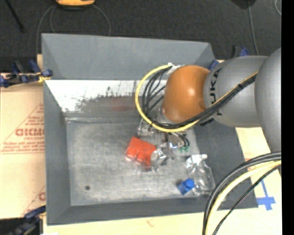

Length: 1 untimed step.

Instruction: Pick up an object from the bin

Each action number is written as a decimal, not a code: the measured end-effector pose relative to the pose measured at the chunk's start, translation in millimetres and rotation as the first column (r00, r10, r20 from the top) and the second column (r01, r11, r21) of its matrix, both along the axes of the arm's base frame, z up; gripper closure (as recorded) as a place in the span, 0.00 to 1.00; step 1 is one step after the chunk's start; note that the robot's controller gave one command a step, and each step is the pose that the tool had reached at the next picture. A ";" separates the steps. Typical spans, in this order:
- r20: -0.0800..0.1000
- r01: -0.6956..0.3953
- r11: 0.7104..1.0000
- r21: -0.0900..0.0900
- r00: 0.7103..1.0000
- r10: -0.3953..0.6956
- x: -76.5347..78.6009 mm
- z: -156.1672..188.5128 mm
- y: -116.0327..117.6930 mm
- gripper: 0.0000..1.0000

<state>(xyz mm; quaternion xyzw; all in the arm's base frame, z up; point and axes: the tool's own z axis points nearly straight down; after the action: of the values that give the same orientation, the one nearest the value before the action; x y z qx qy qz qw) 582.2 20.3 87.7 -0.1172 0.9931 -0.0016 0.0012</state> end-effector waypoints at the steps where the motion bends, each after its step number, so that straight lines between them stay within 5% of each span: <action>1: 0.000 -0.001 1.000 0.004 1.000 0.001 0.2 -0.1 3.6 1.00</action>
Offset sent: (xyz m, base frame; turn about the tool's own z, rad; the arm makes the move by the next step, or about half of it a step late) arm 0.0000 0.0000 0.0000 0.0000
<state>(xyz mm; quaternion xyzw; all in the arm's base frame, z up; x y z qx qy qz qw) 582.3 23.9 87.7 -0.1177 0.9930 0.0001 0.0015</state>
